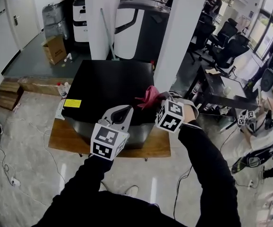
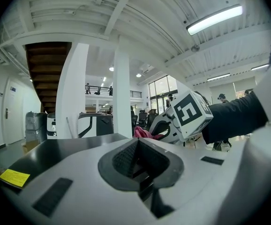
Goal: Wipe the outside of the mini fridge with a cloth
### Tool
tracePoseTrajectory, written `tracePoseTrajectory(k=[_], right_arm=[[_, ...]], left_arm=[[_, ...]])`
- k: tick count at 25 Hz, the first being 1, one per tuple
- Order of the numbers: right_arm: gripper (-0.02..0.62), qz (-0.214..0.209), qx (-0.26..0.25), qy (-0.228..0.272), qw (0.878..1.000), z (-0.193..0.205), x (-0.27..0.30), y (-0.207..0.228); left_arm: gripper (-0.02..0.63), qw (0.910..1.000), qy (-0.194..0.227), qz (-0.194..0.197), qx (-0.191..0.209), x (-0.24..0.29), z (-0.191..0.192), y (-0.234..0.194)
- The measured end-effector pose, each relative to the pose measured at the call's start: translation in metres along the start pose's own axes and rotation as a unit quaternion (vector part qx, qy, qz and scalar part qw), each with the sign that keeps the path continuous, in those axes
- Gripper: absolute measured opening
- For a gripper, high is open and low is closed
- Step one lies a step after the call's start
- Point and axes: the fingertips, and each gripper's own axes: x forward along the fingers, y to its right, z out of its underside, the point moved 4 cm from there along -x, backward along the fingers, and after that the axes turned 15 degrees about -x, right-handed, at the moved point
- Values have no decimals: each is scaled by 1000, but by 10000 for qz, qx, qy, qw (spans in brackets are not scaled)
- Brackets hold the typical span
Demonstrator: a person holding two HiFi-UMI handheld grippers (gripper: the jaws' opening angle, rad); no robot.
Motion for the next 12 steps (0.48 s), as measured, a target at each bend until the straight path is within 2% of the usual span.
tracePoseTrajectory(k=[3,7,9,12], right_arm=[[64,152,182,34,9997,18,-5,0],[64,650,819,801,9913,12,-41,19],[65,982,1122,1346,9796,-1,-69,31],[66,1305,1702,2357,9479,-25,-106,40]], left_arm=[[6,10000,-17,31,42,3,2,8],[6,9999,78,31,88,-2,-11,12],[6,9997,220,15,119,-11,-24,12],[6,9988,448,-79,186,-31,-42,7]])
